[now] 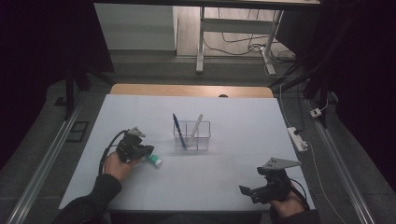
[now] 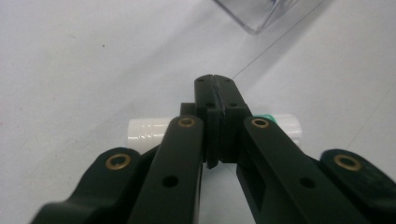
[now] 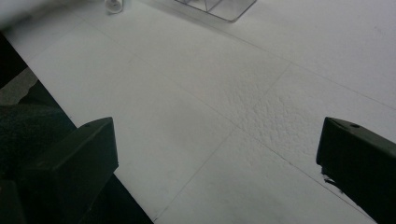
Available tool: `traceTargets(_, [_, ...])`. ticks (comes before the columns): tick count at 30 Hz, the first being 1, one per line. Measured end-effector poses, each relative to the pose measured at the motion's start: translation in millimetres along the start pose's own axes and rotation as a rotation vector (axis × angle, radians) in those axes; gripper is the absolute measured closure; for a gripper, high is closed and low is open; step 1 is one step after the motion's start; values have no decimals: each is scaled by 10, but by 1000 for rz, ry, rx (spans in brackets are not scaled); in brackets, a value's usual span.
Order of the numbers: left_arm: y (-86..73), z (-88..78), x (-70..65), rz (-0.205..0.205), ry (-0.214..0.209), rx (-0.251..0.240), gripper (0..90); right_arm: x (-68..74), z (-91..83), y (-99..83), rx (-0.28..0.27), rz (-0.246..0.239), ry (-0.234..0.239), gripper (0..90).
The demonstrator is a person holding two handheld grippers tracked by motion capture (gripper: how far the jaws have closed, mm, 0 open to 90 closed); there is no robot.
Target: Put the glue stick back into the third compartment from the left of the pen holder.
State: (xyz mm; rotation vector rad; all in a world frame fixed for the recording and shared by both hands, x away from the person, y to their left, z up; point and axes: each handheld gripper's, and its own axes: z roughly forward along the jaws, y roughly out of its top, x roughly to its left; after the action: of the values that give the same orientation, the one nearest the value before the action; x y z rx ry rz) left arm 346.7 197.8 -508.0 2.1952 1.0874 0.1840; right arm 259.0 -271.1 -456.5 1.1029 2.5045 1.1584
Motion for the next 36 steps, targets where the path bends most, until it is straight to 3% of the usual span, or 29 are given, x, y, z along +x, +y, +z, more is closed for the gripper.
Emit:
traceTargets(7, [11, -129, -38, 7, 2, -40, 768, 8, 0, 2, 3, -8, -1, 0])
traceTargets(17, [-80, -444, -137, 5, -6, -98, 459, 22, 4, 9, 11, -19, -2, 0])
traceTargets(22, [-198, -660, -181, -1, -2, -118, 285, 45, 13, 23, 10, -37, -1, 0])
traceTargets(30, [-490, -907, -267, -36, -26, -130, 105, 172, 34, 147, -15, -93, 7, 0])
traceTargets(36, [-691, -1040, -354, -50, -35, -125, 20, 299, 120, 273, -17, -146, 29, 0])
